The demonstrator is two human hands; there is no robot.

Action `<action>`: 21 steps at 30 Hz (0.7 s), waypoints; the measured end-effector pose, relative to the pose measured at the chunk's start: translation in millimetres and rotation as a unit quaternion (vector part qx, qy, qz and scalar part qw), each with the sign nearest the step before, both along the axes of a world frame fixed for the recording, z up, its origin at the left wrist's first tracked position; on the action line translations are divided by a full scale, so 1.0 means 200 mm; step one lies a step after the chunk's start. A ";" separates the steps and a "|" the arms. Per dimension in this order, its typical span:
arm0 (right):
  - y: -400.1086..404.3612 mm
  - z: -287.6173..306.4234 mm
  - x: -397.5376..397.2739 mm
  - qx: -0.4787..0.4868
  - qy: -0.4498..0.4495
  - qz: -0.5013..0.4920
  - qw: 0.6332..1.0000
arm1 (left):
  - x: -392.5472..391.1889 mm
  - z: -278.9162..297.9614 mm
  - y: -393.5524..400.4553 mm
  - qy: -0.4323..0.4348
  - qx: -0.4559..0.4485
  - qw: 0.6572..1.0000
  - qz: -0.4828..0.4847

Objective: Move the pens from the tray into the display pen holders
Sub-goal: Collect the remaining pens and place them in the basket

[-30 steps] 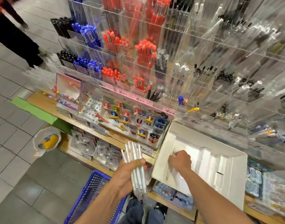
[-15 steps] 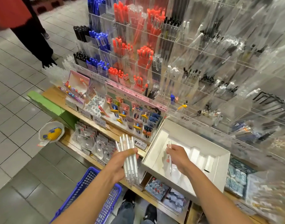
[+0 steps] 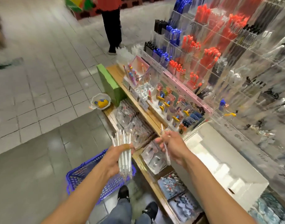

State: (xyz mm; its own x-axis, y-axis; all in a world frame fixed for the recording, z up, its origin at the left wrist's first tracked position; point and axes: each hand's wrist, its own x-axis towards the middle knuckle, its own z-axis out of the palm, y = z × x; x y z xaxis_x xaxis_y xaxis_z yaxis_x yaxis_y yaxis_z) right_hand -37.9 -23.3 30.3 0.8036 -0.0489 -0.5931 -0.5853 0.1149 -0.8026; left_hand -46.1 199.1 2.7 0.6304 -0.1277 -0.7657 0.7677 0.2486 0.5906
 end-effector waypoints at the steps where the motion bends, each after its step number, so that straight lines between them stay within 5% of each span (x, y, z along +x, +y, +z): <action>1: 0.08 0.00 0.02 0.011 0.004 0.018 1.000 | -0.03 -0.01 0.07 0.005 0.002 1.000 0.024; 11: 0.96 -0.29 0.09 0.034 0.073 0.177 0.981 | -0.31 -0.21 0.85 0.048 0.025 0.975 0.216; 21: 1.61 -0.98 0.10 -0.075 0.186 0.244 0.949 | -0.48 -0.83 1.46 0.140 0.096 0.944 0.284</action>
State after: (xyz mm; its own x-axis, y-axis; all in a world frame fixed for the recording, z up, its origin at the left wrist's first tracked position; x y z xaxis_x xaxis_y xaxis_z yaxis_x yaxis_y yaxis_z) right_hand -18.4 298.2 -166.0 0.4885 0.1687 -0.8561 -0.7851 -0.3431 -0.5156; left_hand -142.9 491.2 -163.6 0.3254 0.3273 -0.8871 0.6756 0.5759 0.4603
